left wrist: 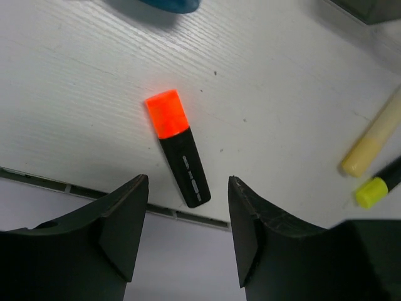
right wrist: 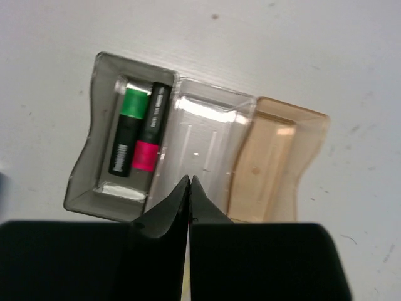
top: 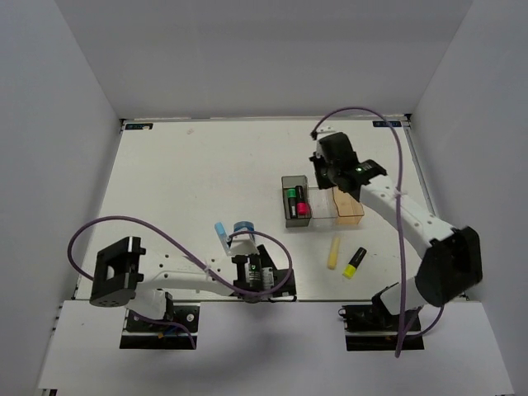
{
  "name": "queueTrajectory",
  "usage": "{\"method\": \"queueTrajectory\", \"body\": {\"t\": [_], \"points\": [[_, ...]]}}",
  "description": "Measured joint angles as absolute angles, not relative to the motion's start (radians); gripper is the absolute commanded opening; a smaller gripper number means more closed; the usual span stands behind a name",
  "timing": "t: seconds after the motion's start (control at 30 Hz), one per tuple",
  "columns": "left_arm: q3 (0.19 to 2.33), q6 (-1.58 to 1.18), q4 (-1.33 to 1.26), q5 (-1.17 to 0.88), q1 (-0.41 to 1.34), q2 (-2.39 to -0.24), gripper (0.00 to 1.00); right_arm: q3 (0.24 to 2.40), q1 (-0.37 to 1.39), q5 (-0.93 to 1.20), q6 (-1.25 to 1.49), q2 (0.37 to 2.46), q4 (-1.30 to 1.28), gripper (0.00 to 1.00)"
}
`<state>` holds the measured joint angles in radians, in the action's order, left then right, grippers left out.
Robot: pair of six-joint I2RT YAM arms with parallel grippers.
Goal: Sort the stationery into containers
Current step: Grab a piece of stationery with the left arm
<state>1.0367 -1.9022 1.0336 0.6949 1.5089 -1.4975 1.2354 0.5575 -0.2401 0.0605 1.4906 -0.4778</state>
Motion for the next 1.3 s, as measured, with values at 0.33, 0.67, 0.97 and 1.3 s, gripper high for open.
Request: {"method": "queueTrajectory", "body": {"t": [0.33,0.67,0.97,1.3], "points": [[0.981,-1.973,0.921,0.486,1.337,-1.607,0.68,1.015,0.411,-0.202,0.110,1.239,-0.482,0.28],[1.087,-1.980,0.920,0.422,1.304,-1.752,0.68,0.931,0.334,-0.081,0.128,1.170,-0.492,0.32],[1.114,-1.980,0.958,0.365,1.294,-1.778,0.66,0.923,0.285,0.004,0.155,1.124,-0.493,0.32],[1.251,-1.925,1.089,0.284,1.285,-1.892,0.52,0.918,0.246,0.064,0.179,1.087,-0.494,0.32]]}}
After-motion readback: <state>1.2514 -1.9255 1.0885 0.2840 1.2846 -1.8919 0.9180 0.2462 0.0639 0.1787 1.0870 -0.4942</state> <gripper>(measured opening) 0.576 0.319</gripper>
